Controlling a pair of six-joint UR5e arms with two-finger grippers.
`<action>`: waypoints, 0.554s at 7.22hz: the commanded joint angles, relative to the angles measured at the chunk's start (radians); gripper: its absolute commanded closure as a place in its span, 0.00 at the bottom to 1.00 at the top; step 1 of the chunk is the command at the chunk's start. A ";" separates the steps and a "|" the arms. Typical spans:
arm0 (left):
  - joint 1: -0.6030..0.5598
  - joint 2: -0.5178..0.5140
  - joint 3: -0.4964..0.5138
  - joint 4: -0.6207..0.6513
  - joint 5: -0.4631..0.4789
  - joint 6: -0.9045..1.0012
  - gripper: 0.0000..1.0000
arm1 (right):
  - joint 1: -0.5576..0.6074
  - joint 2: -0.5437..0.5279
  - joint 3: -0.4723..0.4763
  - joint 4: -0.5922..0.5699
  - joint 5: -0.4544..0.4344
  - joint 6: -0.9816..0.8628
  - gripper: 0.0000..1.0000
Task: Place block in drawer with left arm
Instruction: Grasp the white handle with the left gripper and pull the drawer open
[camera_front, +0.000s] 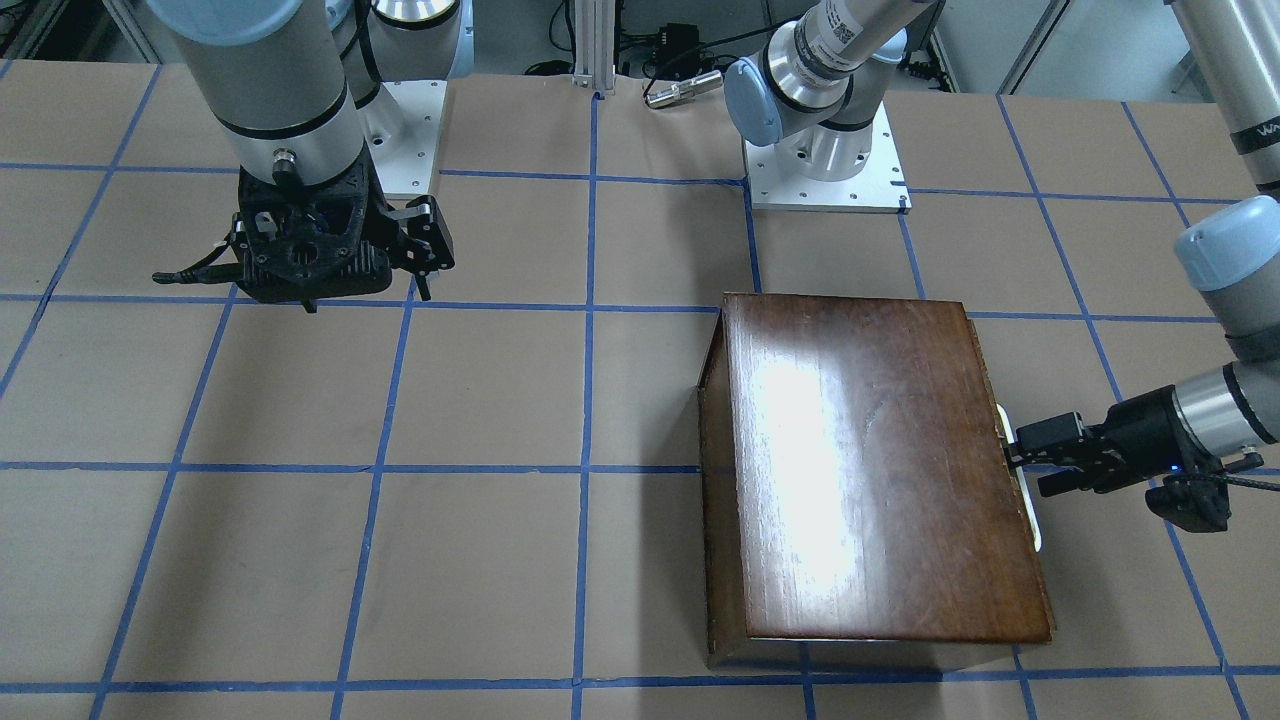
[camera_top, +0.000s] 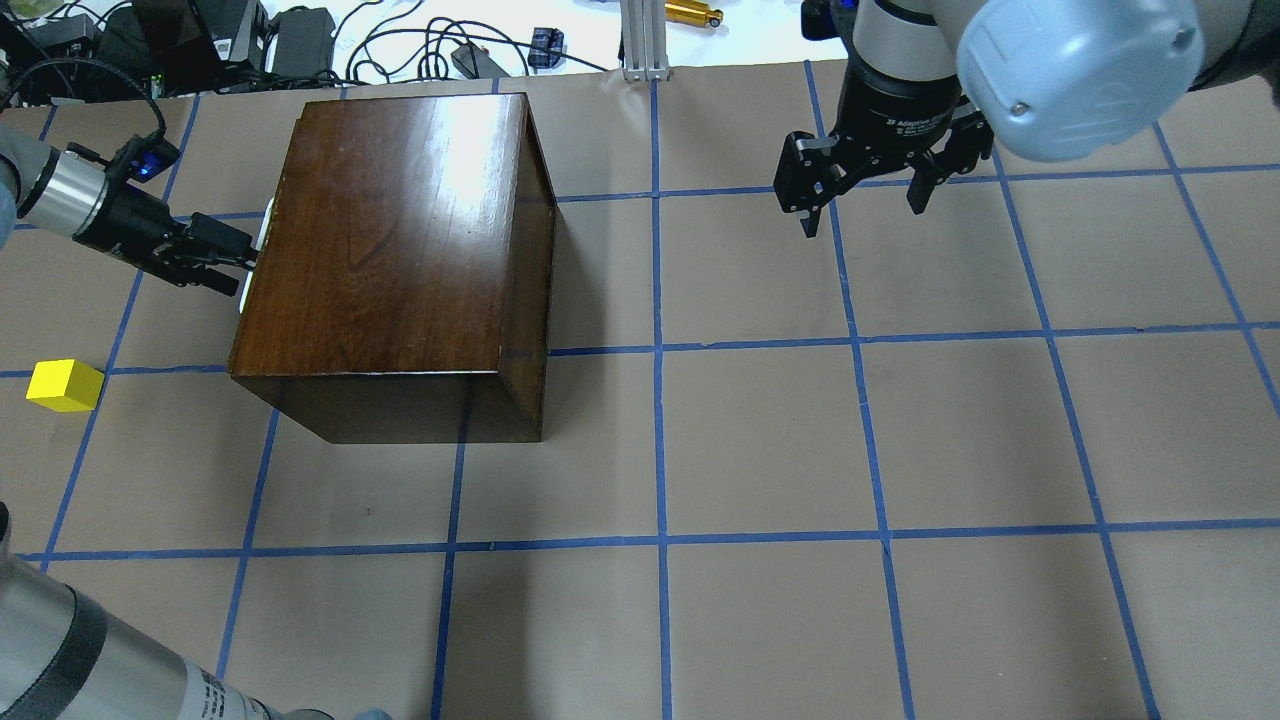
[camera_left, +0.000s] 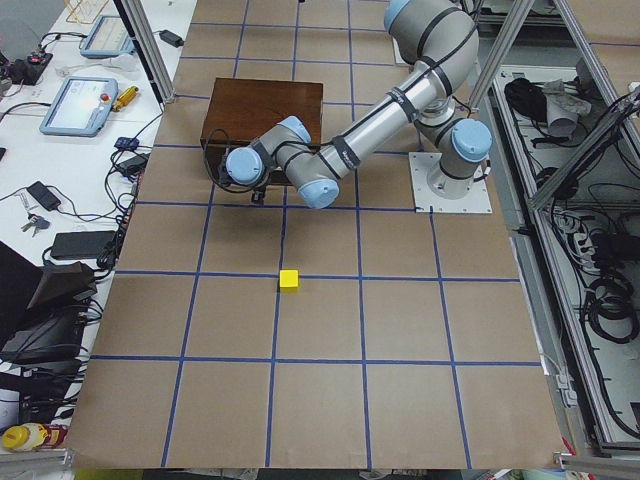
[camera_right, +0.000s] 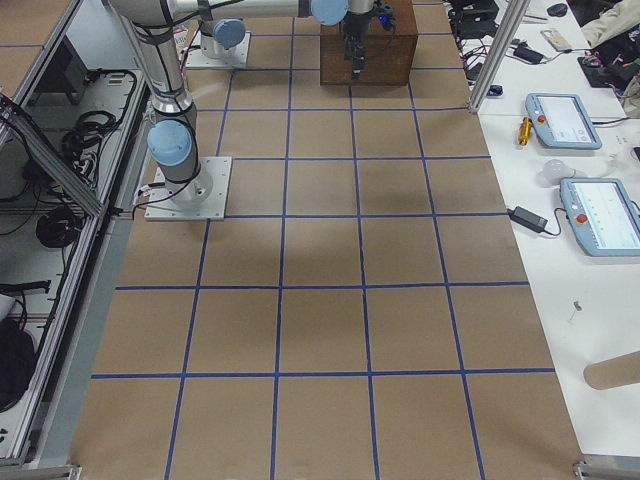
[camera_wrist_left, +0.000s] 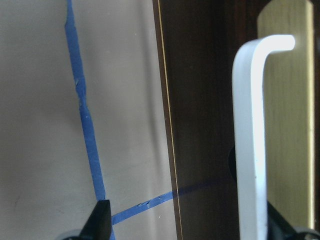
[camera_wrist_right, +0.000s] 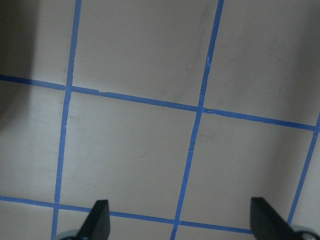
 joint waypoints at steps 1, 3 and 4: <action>0.016 0.004 0.003 0.000 0.041 0.000 0.00 | 0.000 0.000 0.000 0.000 0.000 -0.001 0.00; 0.064 0.003 0.003 0.000 0.043 0.011 0.00 | 0.000 0.000 0.000 0.000 0.000 0.001 0.00; 0.072 0.003 0.004 0.000 0.043 0.011 0.00 | 0.000 0.000 0.000 0.000 0.000 -0.001 0.00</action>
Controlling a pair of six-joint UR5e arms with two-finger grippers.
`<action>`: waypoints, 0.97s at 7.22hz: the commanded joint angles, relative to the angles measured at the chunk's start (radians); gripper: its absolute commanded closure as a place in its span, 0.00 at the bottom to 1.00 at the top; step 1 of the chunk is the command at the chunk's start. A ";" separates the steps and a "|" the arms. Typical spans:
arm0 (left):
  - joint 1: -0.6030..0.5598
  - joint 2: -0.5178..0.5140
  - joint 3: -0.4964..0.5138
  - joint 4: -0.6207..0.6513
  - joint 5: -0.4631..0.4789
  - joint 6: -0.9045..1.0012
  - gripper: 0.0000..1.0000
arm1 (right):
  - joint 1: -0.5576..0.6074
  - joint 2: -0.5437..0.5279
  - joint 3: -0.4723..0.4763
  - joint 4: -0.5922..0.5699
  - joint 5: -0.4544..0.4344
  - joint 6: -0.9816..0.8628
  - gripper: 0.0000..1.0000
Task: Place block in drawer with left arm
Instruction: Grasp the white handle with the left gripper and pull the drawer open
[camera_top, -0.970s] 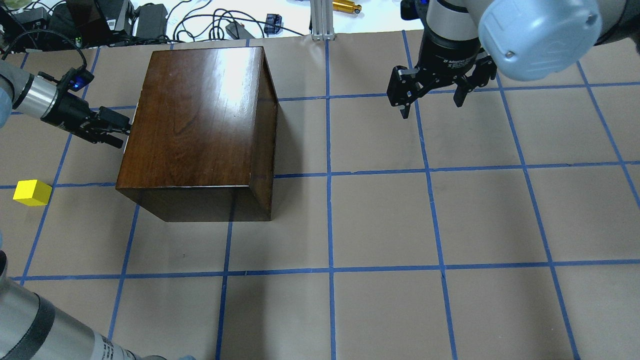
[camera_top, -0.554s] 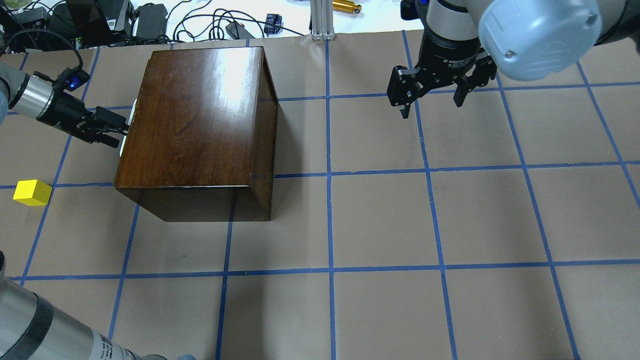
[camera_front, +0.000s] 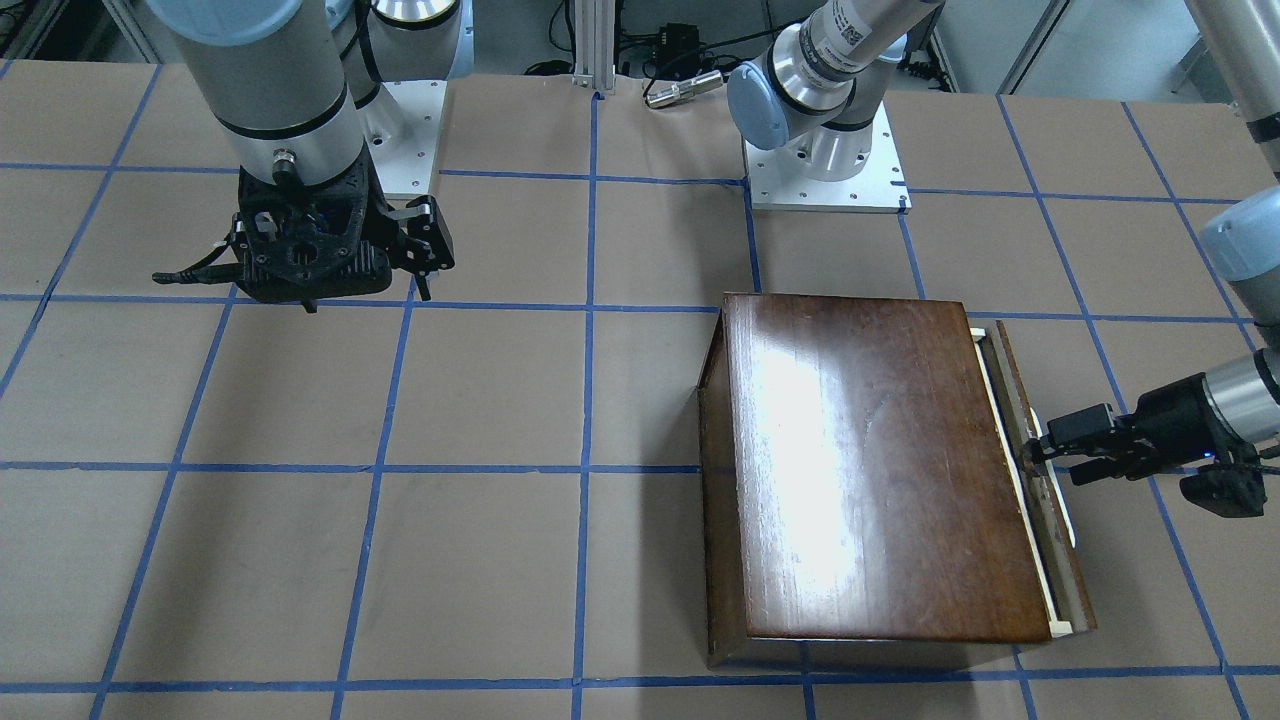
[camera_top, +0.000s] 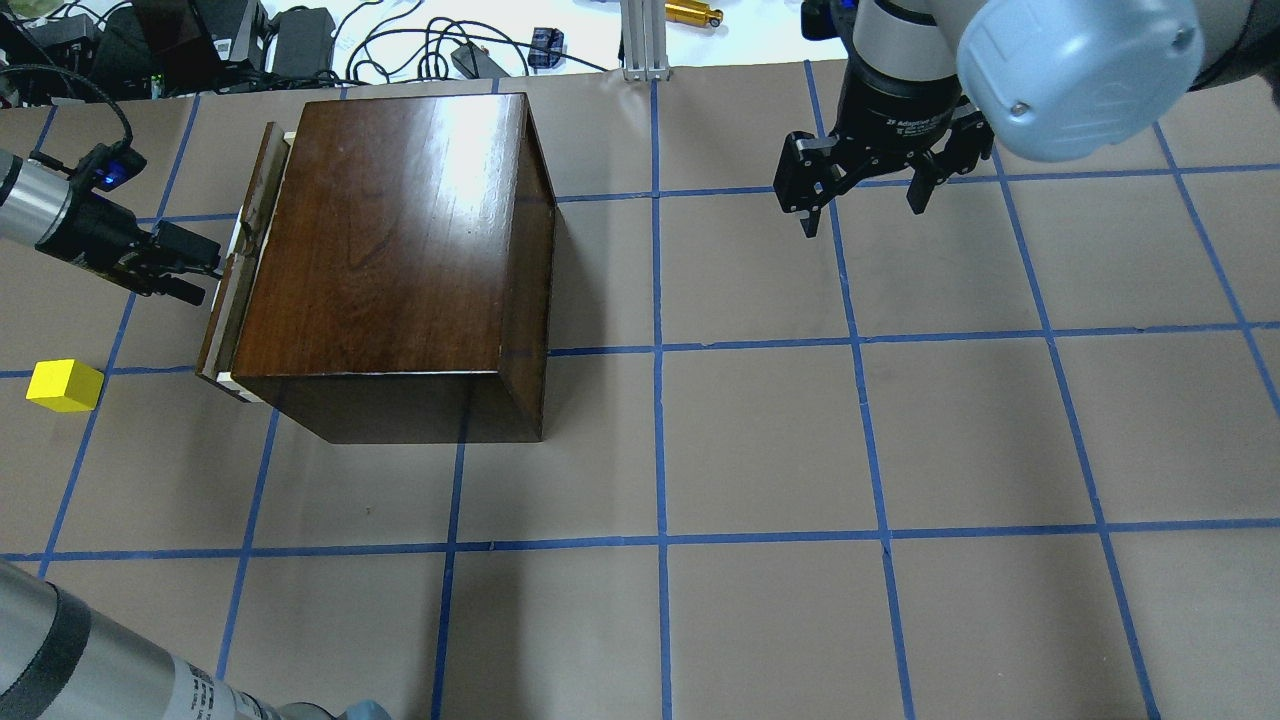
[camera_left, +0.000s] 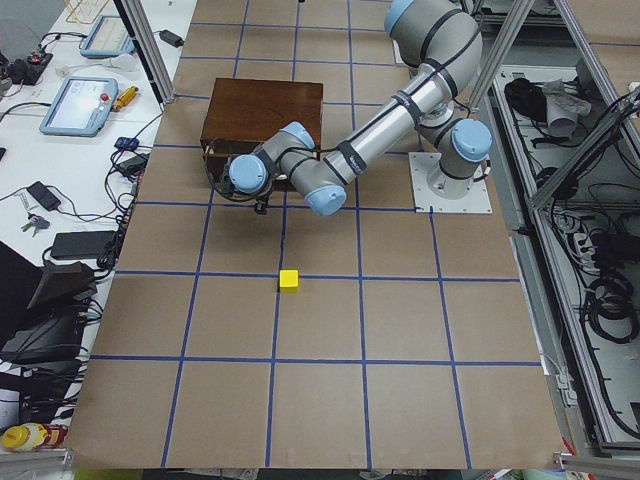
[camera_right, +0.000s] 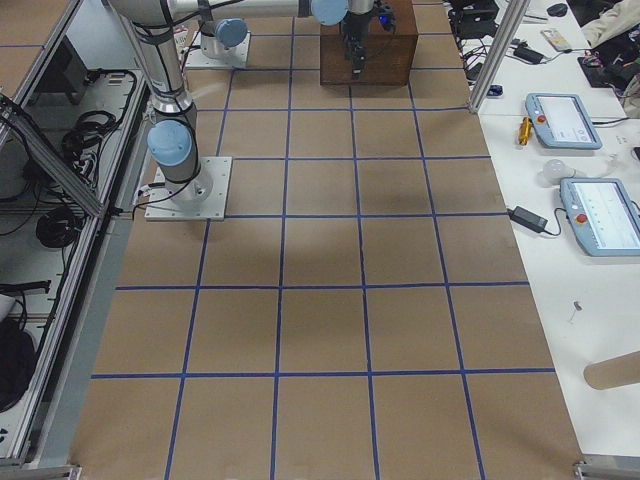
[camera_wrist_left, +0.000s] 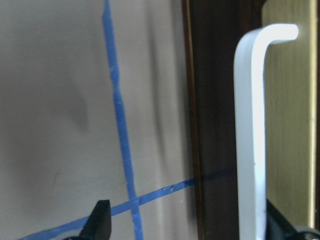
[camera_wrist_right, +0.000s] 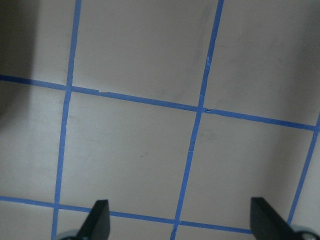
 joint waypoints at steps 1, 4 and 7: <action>0.034 -0.001 0.001 0.002 0.003 0.023 0.00 | 0.000 0.000 0.000 0.000 0.000 -0.001 0.00; 0.095 0.004 0.001 0.011 0.012 0.075 0.00 | 0.000 0.000 0.000 0.000 0.000 0.000 0.00; 0.126 0.018 0.003 0.015 0.049 0.092 0.00 | 0.000 0.000 0.000 0.000 0.000 0.000 0.00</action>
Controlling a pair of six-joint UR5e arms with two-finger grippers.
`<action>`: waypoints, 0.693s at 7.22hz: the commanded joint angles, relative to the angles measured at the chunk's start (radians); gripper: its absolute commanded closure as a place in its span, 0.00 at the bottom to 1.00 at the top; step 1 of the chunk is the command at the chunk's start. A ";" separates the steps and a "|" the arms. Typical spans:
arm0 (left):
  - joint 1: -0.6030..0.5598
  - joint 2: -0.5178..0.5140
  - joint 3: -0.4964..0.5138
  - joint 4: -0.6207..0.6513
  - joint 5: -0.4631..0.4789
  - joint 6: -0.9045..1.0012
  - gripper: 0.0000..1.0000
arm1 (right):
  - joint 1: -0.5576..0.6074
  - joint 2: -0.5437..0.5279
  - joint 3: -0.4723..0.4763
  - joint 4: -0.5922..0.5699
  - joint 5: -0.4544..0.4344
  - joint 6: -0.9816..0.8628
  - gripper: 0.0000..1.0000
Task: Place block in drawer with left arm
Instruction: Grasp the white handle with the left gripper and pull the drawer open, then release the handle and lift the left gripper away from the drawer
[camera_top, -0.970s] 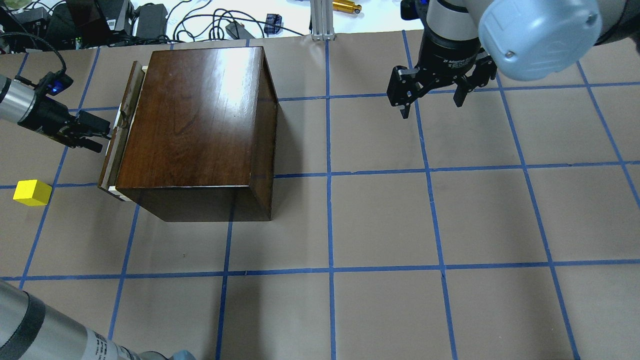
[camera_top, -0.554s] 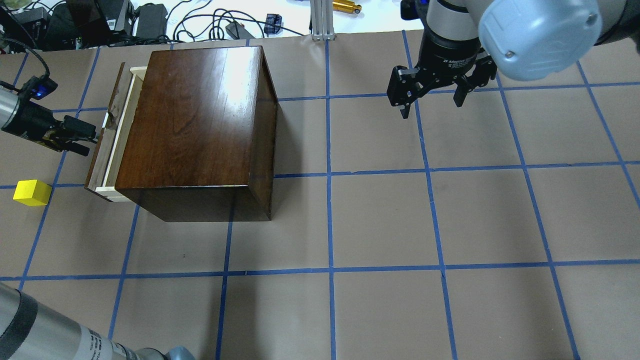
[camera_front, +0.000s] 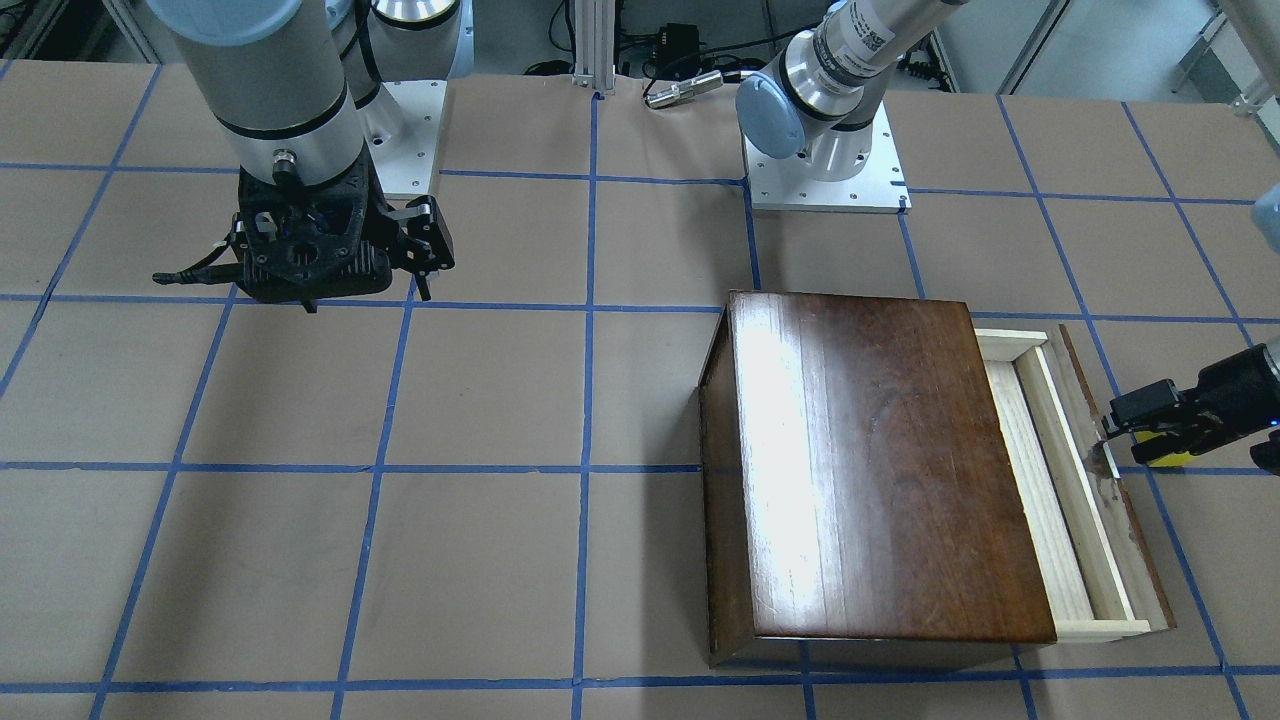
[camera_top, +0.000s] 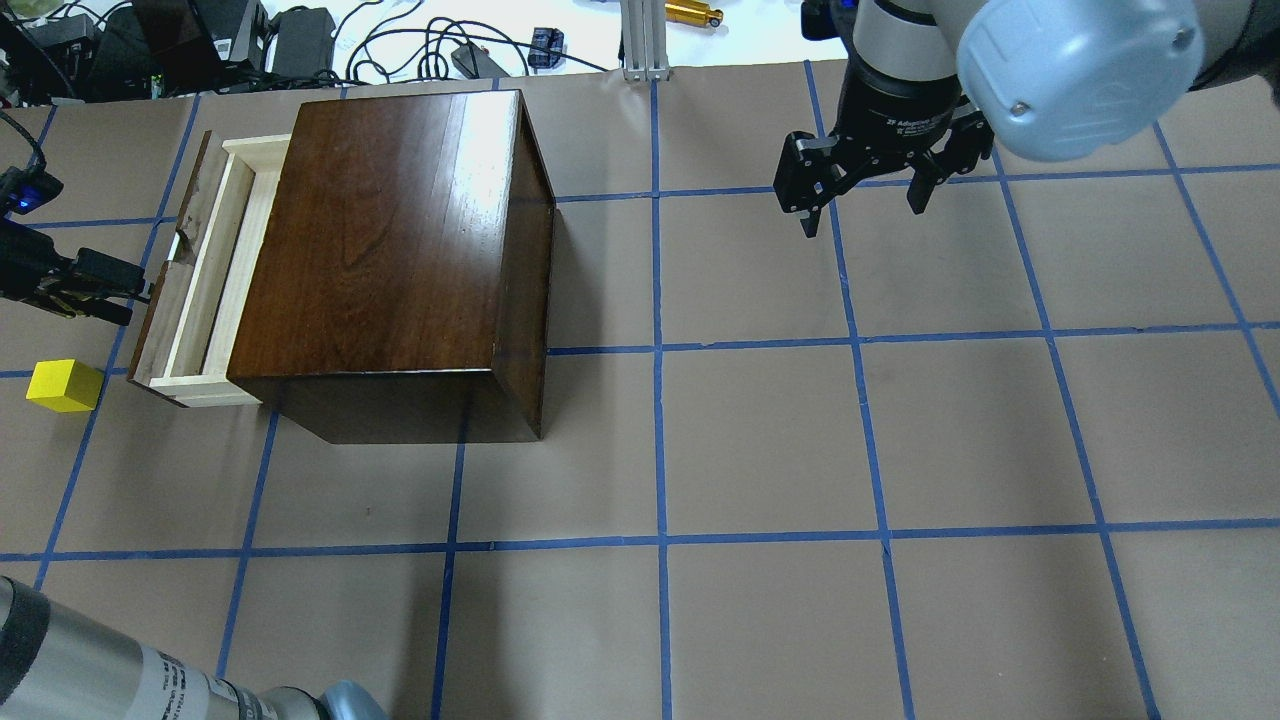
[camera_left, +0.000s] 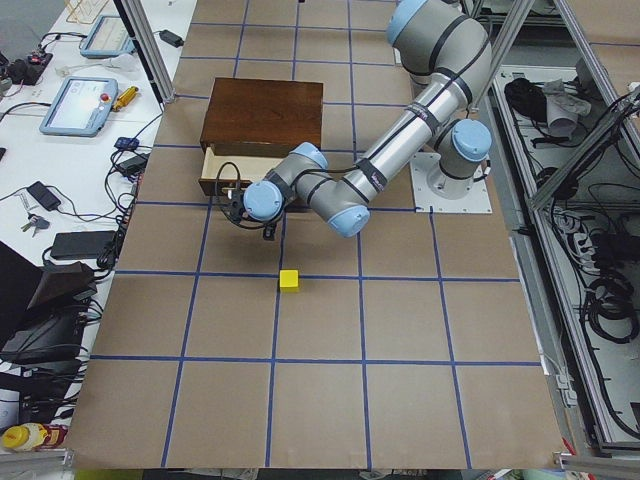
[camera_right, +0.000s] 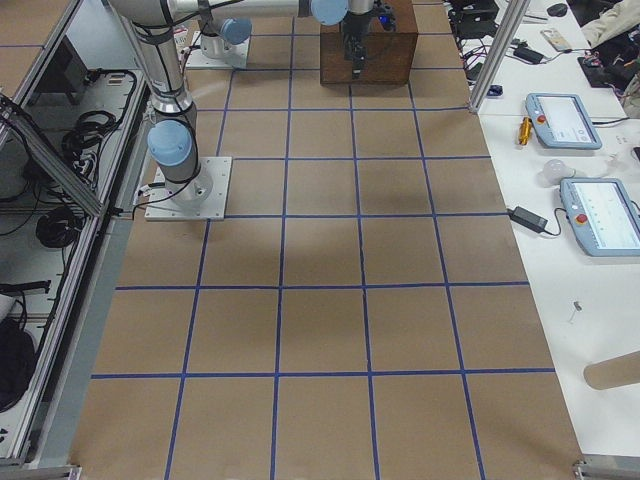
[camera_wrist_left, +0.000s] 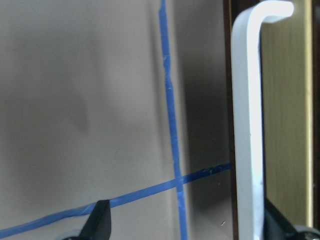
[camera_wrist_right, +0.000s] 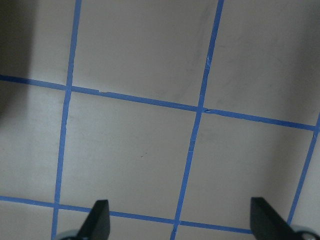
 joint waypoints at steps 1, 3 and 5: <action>0.007 0.015 0.000 0.001 0.006 0.003 0.00 | 0.000 0.000 0.000 0.000 0.000 0.000 0.00; 0.006 0.044 0.003 -0.001 0.026 0.000 0.00 | 0.000 0.000 0.000 0.000 0.000 0.000 0.00; -0.004 0.129 0.013 -0.036 0.075 -0.005 0.00 | 0.000 0.000 0.000 0.000 0.000 0.001 0.00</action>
